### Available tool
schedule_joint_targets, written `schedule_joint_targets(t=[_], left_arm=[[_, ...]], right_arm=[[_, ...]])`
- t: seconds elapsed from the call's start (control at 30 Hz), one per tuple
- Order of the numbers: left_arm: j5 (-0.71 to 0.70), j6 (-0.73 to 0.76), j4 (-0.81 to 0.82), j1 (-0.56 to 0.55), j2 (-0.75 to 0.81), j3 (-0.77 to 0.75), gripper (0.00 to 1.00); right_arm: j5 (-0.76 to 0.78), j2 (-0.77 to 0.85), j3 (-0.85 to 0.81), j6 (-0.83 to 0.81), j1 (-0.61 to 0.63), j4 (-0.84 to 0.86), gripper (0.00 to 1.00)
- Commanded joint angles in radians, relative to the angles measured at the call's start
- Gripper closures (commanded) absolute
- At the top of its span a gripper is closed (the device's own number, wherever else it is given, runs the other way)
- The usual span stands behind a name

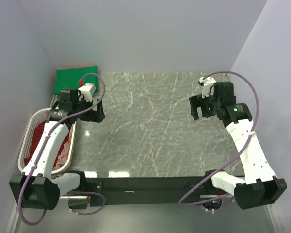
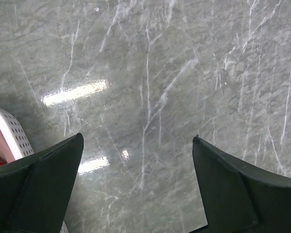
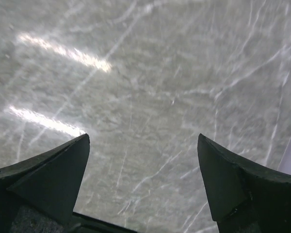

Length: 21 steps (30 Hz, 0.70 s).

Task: Fold and stack the t-shirts
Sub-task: Grab the tshirt from the pile

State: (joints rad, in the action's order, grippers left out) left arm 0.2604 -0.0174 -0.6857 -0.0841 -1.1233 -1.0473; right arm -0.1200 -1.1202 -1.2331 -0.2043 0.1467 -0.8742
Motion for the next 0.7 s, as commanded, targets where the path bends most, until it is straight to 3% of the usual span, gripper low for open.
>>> schedule_joint_targets(t=[0.0,0.13,0.23,0.5,0.67], left_arm=[[0.002,0.028,0.035,-0.003,0.02,0.0,0.01],[-0.09,0.056,-0.088,0.052,-0.056,-0.074,0.01],[-0.056,0.088,-0.167,0.174,-0.078,-0.089,0.01],[-0.188,0.196,-0.199,0.411,-0.041,-0.1,0.01],[-0.158,0.333,-0.225,0.656,-0.151,-0.146,0.01]], right_arm=[[-0.062,0.026,-0.071,-0.024,-0.006,-0.058,0.02],[-0.106,0.016,-0.071,-0.044,-0.006,-0.098,0.02],[-0.08,0.0,-0.075,-0.07,-0.006,-0.097,0.02],[-0.106,-0.044,-0.112,-0.079,-0.006,-0.111,0.02],[-0.106,-0.076,-0.132,-0.084,-0.006,-0.112,0.01]])
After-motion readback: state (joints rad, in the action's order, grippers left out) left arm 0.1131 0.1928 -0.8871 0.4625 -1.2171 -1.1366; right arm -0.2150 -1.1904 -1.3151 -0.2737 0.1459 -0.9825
